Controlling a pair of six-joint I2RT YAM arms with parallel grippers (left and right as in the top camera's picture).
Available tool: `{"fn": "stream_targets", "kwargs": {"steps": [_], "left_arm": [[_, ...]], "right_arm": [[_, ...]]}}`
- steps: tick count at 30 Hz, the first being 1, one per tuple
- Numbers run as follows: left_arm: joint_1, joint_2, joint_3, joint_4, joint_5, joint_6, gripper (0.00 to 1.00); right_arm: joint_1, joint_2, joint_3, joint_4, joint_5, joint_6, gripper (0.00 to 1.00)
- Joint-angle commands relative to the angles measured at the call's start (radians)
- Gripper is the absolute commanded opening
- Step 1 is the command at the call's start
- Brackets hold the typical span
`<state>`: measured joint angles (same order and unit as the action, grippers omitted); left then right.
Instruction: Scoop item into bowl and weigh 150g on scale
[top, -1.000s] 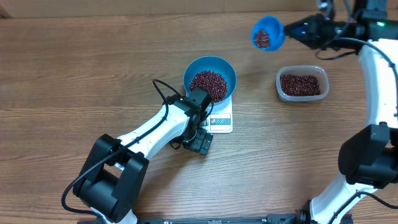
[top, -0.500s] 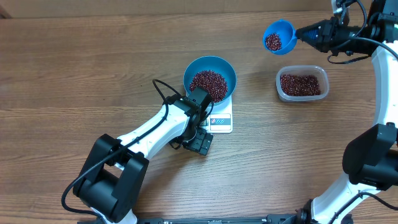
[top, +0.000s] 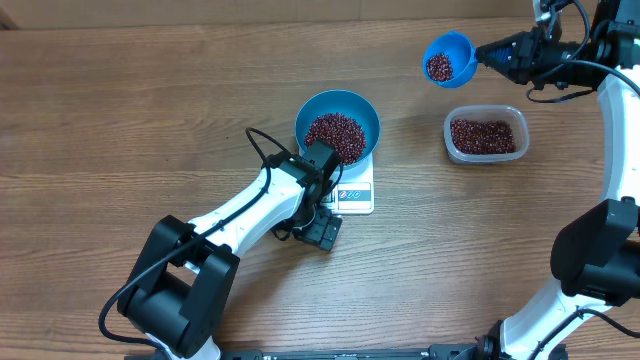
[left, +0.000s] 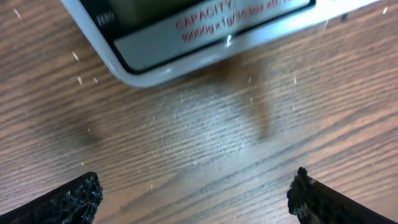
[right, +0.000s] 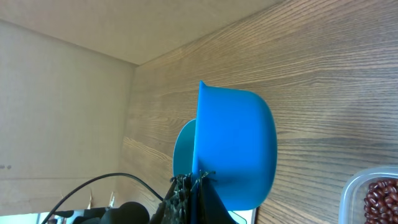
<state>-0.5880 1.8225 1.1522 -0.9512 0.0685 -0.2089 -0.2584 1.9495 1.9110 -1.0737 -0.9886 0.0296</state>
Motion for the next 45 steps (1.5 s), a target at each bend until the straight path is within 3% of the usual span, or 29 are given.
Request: {"fn": "stream_targets", "kwargs": {"steps": [1,10,28,38,45], "left_arm": [[0.0,-0.026,0.049,-0.019,0.011,0.043,1.0],[0.0,-0.127,0.185,-0.044,0.011,0.048,1.0],[-0.018,-0.026,0.203,-0.031,0.003,0.048,0.99],[-0.016,-0.026,0.203,-0.032,0.002,0.049,0.99],[-0.016,-0.026,0.203,-0.032,0.002,0.049,1.0]], "right_arm": [[0.002,-0.047,0.035,0.002,-0.023,-0.008,0.04],[0.002,-0.047,0.035,0.009,-0.023,-0.008,0.04],[0.002,-0.047,0.035,0.003,0.014,-0.012,0.04],[-0.108,-0.048,0.035,-0.262,0.128,-0.175,0.04],[-0.158,-0.048,0.035,-0.389,0.407,-0.177,0.04]]}}
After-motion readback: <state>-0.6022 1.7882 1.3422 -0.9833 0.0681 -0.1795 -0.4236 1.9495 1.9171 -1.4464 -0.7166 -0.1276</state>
